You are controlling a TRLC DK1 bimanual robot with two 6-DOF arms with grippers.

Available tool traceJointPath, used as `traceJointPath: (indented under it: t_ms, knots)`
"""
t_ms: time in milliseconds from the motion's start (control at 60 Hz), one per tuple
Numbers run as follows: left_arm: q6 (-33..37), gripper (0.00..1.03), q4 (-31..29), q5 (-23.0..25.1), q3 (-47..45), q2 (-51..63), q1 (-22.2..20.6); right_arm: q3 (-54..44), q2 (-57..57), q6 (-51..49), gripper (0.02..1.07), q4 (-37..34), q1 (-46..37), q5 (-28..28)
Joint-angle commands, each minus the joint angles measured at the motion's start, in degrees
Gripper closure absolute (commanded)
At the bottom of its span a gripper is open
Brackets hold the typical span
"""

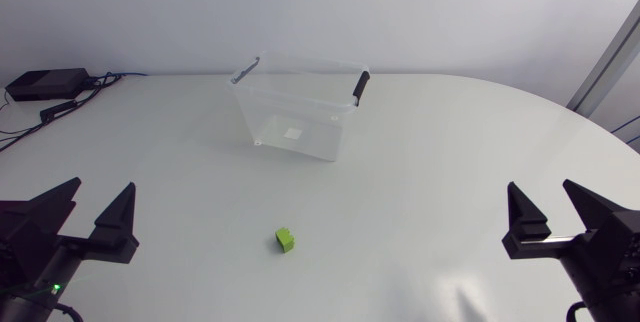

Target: Place the duplo bricks in the container

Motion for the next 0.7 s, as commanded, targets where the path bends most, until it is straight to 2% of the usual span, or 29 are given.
traceJointPath:
  t_ms: [0, 100, 383, 683]
  knots:
    - [0.98, 0.04, -0.1, 0.14, -0.78, -0.67, 0.66, -1.17, -0.56, -0.86, 0.06, 0.8, -0.44, -0.1]
    - [0.98, 0.04, -0.1, 0.14, -0.78, -0.67, 1.8, -1.17, -0.56, -0.86, 0.06, 0.8, -0.44, -0.1]
    - [0.98, 0.04, -0.01, 0.14, -0.78, -0.67, 1.19, -1.17, -0.56, -0.86, 0.06, 0.8, -0.44, -0.1]
    - [3.88, 0.04, 0.08, 0.14, -0.78, -0.76, 2.24, -1.17, -0.56, -0.86, 0.06, 0.8, -0.44, -0.1]
